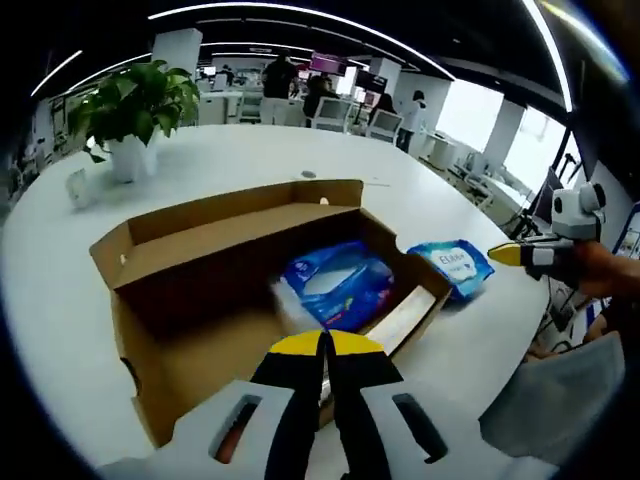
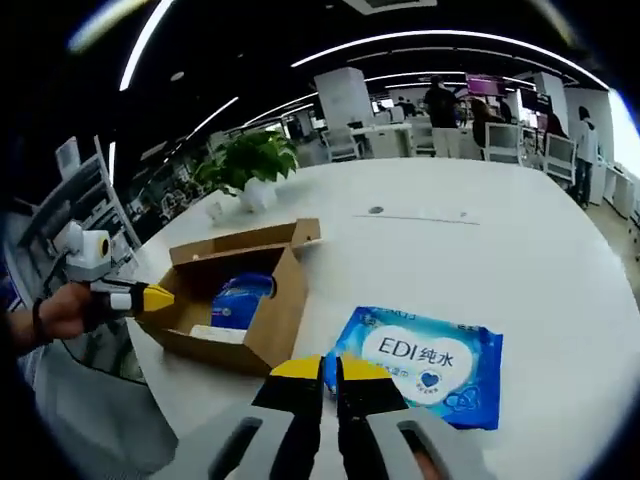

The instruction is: Operate the shoe box by opening the lid, removing the specified soft item, and placing it in the target area until the item is outside and the box remains undamaged.

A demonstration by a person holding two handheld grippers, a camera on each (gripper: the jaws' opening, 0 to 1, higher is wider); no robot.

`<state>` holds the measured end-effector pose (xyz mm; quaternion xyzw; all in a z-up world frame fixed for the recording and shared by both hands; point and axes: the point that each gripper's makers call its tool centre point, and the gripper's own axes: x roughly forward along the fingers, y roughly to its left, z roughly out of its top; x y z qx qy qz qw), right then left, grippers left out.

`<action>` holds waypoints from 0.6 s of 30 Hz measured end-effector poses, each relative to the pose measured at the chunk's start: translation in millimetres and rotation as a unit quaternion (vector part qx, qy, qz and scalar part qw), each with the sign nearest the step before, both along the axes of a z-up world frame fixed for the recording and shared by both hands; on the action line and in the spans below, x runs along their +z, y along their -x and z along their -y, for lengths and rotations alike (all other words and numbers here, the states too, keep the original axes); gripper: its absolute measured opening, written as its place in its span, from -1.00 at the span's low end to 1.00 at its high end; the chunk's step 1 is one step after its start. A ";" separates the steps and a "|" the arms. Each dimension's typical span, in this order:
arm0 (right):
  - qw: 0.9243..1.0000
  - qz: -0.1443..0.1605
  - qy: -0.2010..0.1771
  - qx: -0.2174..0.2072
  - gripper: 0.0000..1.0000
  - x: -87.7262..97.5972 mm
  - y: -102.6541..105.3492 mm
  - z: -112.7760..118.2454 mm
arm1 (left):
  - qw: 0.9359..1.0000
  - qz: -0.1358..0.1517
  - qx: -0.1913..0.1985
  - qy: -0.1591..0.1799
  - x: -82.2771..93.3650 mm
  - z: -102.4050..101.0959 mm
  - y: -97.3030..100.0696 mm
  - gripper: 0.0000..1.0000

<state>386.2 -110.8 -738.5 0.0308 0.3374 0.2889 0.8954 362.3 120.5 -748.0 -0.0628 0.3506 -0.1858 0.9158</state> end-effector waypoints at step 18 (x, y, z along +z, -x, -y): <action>0.990 0.004 0.045 0.132 -0.70 1.9 -19.3 -88.7 | 1.000 0.000 0.028 0.005 -4.0 -25.9 -4.5 -0.84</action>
